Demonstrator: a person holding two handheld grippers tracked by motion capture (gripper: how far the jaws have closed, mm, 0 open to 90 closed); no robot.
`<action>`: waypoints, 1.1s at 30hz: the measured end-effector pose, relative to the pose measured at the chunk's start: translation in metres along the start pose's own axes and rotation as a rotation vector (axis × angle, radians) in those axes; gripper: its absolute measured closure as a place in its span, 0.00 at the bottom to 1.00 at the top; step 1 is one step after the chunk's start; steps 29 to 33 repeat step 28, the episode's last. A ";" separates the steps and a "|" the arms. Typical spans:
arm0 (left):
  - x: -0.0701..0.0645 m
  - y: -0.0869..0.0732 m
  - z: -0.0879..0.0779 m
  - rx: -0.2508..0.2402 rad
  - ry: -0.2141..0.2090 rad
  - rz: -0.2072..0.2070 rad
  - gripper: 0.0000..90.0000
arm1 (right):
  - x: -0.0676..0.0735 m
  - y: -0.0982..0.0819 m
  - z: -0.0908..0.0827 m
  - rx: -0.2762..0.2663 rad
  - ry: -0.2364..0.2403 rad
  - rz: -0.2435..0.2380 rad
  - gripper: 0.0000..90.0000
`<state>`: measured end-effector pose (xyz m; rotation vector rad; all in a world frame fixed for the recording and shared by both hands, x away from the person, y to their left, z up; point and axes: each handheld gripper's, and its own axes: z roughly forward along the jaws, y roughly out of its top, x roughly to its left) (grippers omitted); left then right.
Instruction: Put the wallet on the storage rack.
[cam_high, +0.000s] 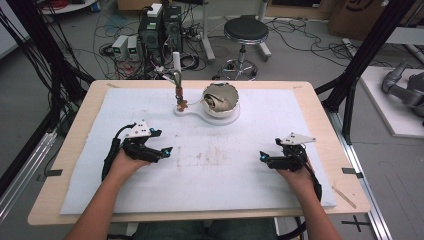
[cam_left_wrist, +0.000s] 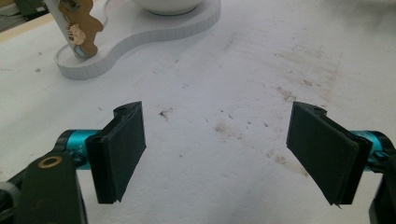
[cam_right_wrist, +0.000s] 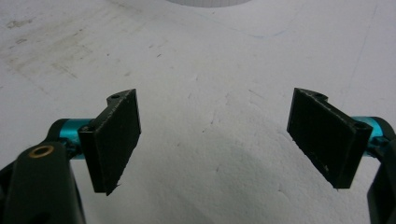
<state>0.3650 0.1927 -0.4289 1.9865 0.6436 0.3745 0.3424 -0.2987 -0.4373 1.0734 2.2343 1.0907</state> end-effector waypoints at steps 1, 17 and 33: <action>0.001 0.000 0.000 0.000 -0.001 -0.007 0.22 | -0.001 0.000 0.000 0.004 0.001 0.002 0.20; 0.003 -0.002 -0.004 -0.006 0.016 -0.030 0.22 | -0.001 -0.001 -0.001 0.011 -0.006 0.003 0.20; 0.005 -0.003 -0.006 -0.007 0.013 -0.034 0.22 | -0.001 -0.001 -0.001 0.012 -0.008 0.002 0.20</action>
